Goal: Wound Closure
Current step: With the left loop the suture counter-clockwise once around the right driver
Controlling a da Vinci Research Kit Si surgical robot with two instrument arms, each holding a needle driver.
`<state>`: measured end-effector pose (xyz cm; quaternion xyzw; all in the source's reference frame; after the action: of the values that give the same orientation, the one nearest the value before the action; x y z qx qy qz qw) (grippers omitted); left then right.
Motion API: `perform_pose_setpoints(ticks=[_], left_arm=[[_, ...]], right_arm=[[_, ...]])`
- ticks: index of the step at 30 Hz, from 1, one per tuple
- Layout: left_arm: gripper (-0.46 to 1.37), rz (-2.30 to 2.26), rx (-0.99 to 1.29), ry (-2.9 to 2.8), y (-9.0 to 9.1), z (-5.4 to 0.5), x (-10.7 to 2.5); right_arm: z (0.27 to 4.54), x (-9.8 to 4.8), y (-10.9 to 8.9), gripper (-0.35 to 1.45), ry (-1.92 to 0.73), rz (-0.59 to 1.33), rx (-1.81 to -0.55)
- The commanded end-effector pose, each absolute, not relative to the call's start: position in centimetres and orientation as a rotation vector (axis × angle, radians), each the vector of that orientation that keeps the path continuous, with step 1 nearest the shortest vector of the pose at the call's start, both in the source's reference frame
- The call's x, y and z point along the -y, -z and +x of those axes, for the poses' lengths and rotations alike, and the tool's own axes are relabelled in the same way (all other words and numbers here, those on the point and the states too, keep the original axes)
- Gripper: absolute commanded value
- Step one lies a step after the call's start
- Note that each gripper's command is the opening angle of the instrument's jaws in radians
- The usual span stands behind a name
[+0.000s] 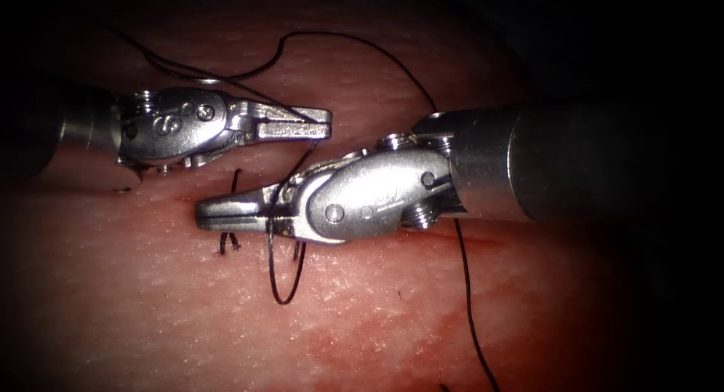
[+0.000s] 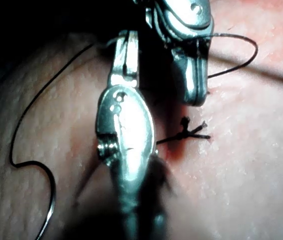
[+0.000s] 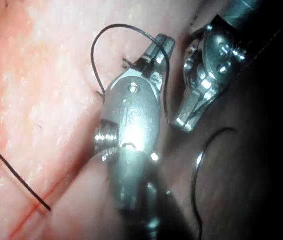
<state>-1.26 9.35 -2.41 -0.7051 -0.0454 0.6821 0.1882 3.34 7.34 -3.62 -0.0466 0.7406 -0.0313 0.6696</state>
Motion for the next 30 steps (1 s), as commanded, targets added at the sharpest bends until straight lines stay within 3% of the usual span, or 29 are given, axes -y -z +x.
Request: perform_pose_setpoints(ticks=[1,8,30], left_arm=[[-0.35,-1.988,0.125,-1.922,2.40,-1.26,-9.31],[-0.35,-2.004,0.091,-1.893,2.40,-1.26,-9.17],[-0.35,-2.053,-0.090,-1.814,2.48,-1.10,-8.64]], right_arm=[[3.31,-7.34,3.61,-0.35,0.033,-0.156,-1.674],[3.24,-7.28,3.62,-0.35,-0.093,-0.337,-1.641],[3.06,-7.40,3.75,-0.35,-0.203,-0.488,-1.574]])
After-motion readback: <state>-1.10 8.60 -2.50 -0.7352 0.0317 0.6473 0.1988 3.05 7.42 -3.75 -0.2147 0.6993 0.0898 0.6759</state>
